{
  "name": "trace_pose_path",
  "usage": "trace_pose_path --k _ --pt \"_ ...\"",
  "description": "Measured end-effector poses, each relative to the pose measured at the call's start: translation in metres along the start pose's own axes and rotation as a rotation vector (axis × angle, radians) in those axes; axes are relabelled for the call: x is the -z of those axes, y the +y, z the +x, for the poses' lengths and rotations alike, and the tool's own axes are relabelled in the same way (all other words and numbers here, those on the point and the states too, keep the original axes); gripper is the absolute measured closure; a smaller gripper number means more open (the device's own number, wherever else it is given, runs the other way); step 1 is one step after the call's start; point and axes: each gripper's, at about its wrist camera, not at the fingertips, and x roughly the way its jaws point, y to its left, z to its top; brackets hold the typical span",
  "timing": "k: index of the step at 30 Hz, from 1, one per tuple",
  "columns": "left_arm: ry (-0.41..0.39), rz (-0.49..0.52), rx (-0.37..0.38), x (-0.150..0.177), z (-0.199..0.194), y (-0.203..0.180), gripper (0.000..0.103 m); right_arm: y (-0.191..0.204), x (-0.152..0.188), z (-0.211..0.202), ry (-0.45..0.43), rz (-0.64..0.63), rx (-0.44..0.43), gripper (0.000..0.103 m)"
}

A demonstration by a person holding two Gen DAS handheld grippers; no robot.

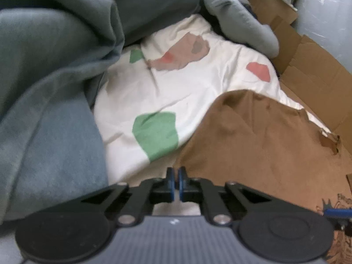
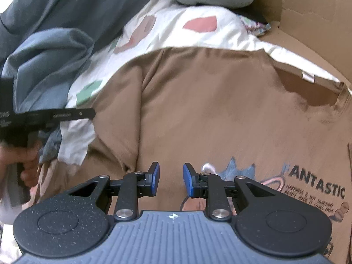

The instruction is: Fold clothes

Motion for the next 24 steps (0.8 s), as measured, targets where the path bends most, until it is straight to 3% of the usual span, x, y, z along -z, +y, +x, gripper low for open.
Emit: trace_pose_path --k 10,18,24 --pt "-0.016 0.004 0.152 -0.029 -0.037 -0.028 0.100 0.007 -0.016 -0.005 -0.066 -0.003 -0.047 0.061" --pt "-0.003 0.026 0.232 -0.045 -0.042 -0.063 0.100 0.021 -0.030 -0.005 -0.109 0.017 -0.131 0.061" --pt "0.040 -0.029 0.296 -0.052 -0.037 -0.075 0.100 0.031 -0.042 -0.004 -0.155 0.022 -0.187 0.061"
